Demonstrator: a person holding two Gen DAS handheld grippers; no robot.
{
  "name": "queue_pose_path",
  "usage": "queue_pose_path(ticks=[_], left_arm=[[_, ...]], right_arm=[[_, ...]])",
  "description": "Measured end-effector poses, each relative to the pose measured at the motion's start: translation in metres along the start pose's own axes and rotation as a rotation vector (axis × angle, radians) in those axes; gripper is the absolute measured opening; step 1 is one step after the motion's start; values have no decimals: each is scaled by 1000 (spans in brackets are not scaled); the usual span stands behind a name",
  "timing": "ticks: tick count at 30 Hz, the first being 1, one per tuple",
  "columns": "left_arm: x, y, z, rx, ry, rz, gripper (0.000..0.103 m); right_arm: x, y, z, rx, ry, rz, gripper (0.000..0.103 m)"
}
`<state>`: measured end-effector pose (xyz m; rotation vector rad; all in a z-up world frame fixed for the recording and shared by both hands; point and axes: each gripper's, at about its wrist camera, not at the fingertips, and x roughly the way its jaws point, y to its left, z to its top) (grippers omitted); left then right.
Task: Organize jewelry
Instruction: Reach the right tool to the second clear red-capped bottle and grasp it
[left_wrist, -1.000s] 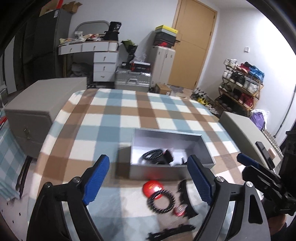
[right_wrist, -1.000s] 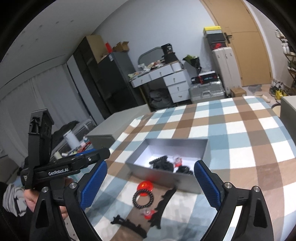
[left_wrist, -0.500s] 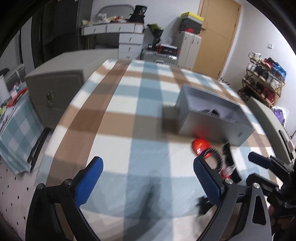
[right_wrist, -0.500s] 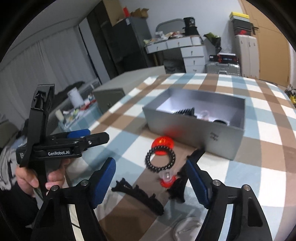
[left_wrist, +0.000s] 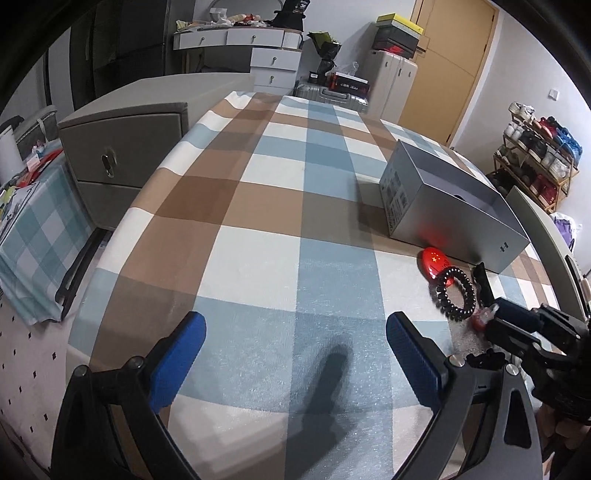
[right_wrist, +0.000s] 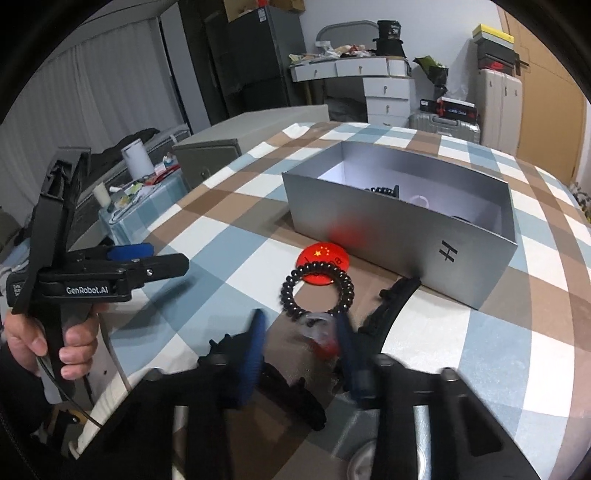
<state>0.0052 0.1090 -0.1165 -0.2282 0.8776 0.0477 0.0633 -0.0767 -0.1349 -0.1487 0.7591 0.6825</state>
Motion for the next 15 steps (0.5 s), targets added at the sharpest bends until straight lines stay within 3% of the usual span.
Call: queue_pose_path(ticks=[2,9,15], left_arm=[[0,-1,1,3,-2,-3,96],[0,-12,10,26,-4,-23,96],[5,-29,23,41,5,-66,96]], right_arm=[[1,-1,0,-7,0,-25,20],[-2,-4,-2,9,-19,-13,18],[-18,-9,-1,35,-90,15,18]])
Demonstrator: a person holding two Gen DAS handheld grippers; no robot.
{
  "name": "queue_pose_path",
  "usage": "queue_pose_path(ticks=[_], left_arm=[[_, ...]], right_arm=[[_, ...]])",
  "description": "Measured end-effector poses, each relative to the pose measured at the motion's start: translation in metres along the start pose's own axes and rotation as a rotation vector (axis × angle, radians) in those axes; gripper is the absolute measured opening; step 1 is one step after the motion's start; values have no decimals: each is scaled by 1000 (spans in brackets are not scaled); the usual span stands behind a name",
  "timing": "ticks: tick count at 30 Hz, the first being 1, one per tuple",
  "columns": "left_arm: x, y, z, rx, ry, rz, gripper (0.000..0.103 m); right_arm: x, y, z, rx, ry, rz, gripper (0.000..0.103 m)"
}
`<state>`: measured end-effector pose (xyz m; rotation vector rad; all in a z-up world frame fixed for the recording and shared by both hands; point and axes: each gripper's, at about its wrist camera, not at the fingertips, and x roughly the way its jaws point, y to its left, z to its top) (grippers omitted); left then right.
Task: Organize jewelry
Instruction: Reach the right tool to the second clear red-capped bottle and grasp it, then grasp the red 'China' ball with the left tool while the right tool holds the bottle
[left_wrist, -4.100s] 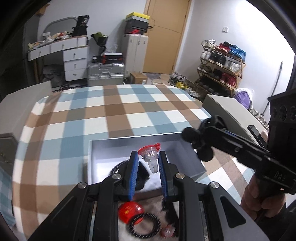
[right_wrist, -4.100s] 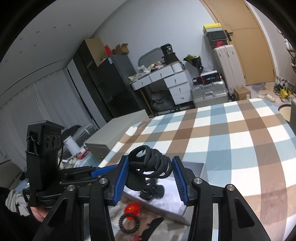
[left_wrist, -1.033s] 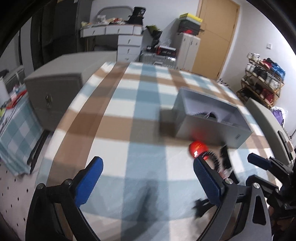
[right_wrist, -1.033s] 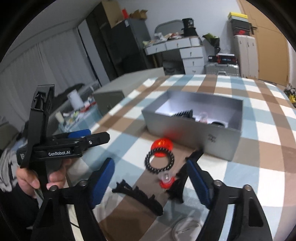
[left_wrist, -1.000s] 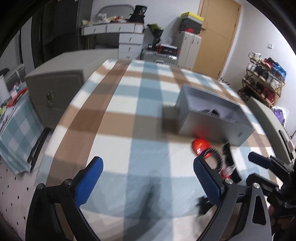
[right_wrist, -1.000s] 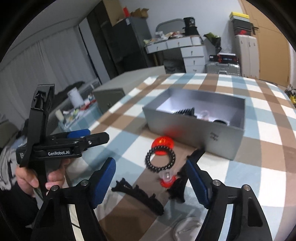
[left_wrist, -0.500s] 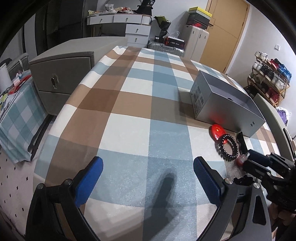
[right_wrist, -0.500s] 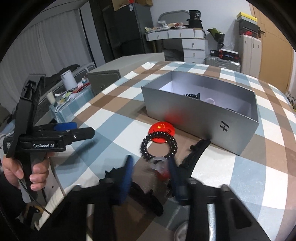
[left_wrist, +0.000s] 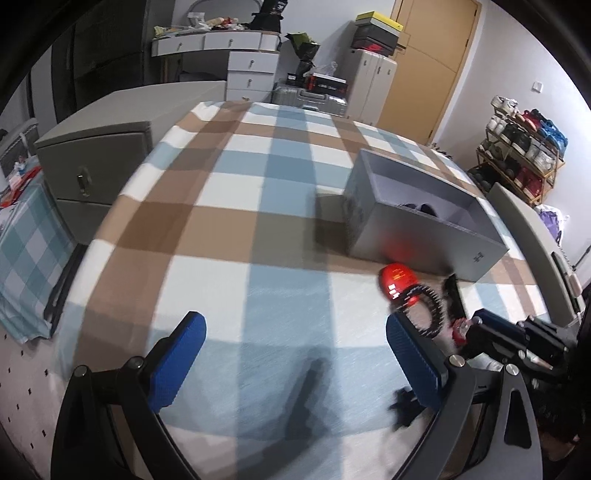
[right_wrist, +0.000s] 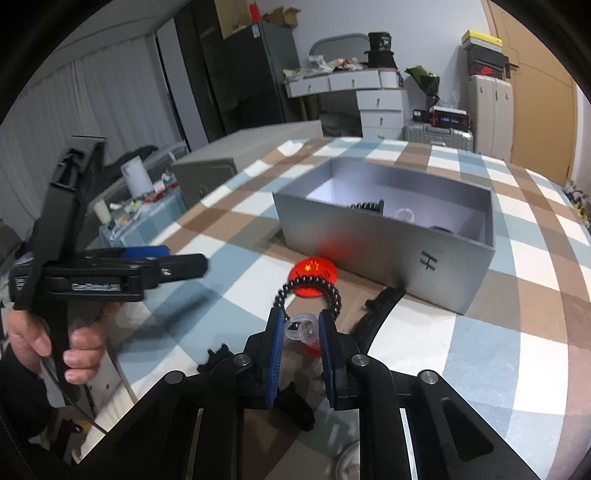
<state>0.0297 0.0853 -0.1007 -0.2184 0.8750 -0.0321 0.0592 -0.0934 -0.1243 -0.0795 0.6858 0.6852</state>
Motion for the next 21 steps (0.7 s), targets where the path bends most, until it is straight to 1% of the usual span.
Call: queue_pose_path(ticks=[5,8,9,13,14,15,17,19,21], left_arm=[[10,-22,19,26,2,-25,96],[22,-33,26,53,44,-11,96],[27,-37,28,61,69,-2,96],[39,-42,32,50,114,12,96],[42,-45,34,62,116,32,96],[46,-48,35,78,114,67,96],[52,-51,35,86,132,92,96],[58,-52,35,74,161,79,96],[60,-54,35,72,169,87,96]], right_arm=[[-17,-5,6,12,-62,0,18],[-27,-11,6,23,-91,-6,18],[-29,-12,6,26,-96,-6,18],[-38,-20,4,44,-122,-1,18],[-39,-21,4,48,-127,1,18],[-41,-23,2,51,-129,5,18],[-42,-26,1,60,-132,12,18],[-44,-28,-1,64,-136,12,18],[-46,-30,-2,72,-141,13,18]])
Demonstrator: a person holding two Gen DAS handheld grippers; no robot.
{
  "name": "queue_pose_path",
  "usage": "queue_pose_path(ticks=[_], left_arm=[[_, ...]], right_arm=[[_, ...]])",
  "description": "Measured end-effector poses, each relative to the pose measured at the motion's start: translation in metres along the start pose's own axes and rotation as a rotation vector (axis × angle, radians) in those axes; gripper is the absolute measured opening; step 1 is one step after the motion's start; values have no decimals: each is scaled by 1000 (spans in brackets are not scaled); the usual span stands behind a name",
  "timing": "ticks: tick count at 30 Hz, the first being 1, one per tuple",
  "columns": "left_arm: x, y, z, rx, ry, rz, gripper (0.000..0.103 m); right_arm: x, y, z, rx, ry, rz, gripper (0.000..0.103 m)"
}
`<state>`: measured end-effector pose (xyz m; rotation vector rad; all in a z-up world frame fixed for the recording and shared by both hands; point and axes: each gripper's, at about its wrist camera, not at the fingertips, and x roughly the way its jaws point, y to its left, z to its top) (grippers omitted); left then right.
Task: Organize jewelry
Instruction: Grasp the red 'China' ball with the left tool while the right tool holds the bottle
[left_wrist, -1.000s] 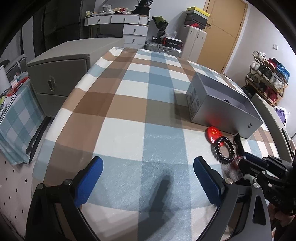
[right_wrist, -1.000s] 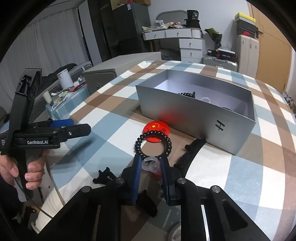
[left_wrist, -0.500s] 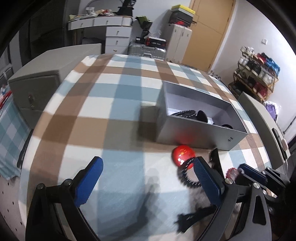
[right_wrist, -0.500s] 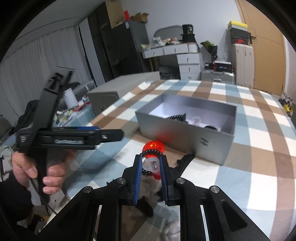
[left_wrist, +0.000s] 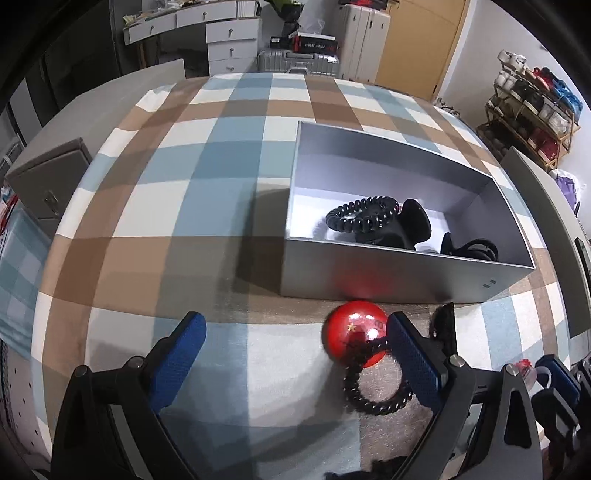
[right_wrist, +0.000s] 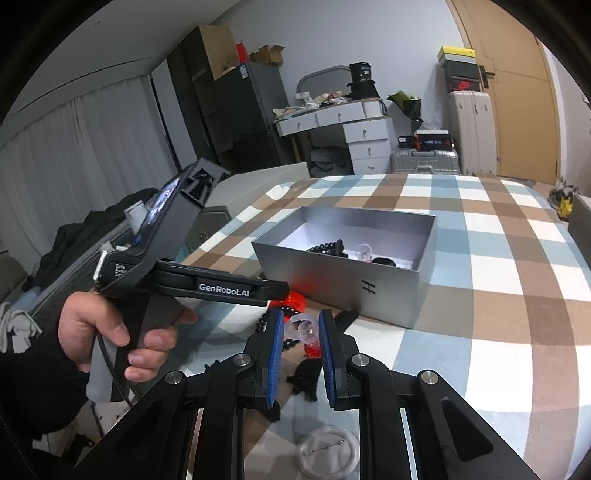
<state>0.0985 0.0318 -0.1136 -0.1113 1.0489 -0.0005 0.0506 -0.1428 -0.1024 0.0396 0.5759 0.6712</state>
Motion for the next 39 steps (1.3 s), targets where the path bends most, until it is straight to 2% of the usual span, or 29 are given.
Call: queue_pose_path(ticks=[5,9,13,21,25,29,33,37,39], left_arm=[[3,-8,2,14,11,43,96],[13,-19,4,47,49,77,96],[19,-28,2,84,81,58,96],[13,-27,-10,98,77,55,96],[13,-29,-9,137,77,50,96],[12,-35,-7,188,62,37,86],[10,-38,-6,218,64,-5,67],[9,-42,-6,257,66,-37,53],[7,-46,-7,280,67,-54,39]], right_arm=[[-4,-5,-2,13,-10,7,18],[-4,-6,-3,14,-17,14,18],[-6,-8,-2,18,-27,14,18],[-11,-13,-2,31,-35,14,18],[-10,-13,-3,38,-37,19,18],[-11,-13,-3,37,-40,20,19],[-12,-15,-3,47,-41,19,19],[-11,-17,-2,54,-38,16,19],[-11,-18,-2,52,-38,14,19]])
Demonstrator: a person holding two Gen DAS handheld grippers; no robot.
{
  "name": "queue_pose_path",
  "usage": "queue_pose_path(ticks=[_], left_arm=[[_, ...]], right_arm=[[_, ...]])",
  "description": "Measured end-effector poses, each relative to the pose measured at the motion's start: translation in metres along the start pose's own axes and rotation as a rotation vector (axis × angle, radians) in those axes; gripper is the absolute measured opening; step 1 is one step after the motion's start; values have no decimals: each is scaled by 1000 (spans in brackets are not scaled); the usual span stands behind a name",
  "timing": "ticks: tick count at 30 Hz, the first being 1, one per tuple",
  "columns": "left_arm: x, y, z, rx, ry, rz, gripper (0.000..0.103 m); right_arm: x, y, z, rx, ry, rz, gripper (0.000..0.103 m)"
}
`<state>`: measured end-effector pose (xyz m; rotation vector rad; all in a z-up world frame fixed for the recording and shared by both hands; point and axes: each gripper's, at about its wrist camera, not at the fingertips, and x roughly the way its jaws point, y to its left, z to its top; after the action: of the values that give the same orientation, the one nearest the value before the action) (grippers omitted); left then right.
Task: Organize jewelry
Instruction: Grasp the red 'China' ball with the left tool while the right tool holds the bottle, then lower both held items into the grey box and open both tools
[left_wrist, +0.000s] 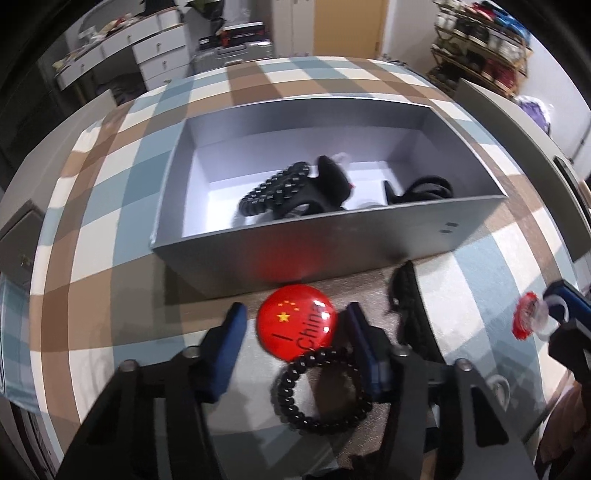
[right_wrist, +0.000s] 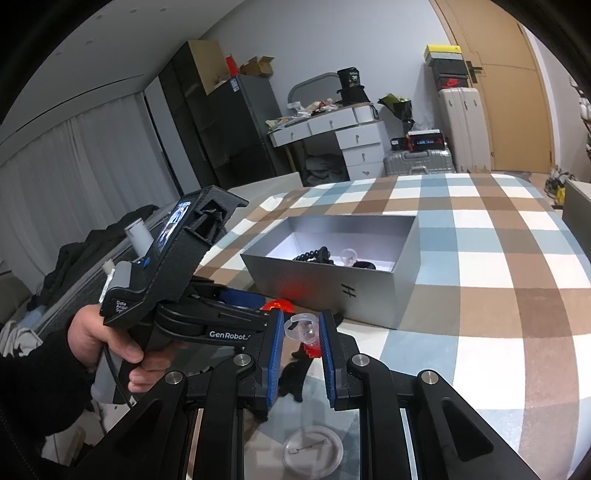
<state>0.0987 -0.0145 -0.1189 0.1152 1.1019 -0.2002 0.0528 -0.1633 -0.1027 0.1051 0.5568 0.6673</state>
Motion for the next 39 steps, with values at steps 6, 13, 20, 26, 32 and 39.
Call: queue_pose_path(ticks=[6,13,20,26,32,39], left_arm=[[-1,-1,0,21,3,-19,37],[-6,2,-4,-8,6,-67,38],[-36,-2,-7,-18,-64,-118,37],[-64,1,-3,-31,-150,-144,37],[-77,9,7,-38,-214,-142,37],[-76,14,27,-50,-264,-154,37]], right_arm=[[-2,0,0,1,-3,0,19],[-5,0,2,25,-9,10,19],[-11,-3,11,79,-26,11,19],[-10,3,19,68,-34,33,19],[-1,5,37,55,-52,59,19],[18,-6,63,55,-66,60,19]])
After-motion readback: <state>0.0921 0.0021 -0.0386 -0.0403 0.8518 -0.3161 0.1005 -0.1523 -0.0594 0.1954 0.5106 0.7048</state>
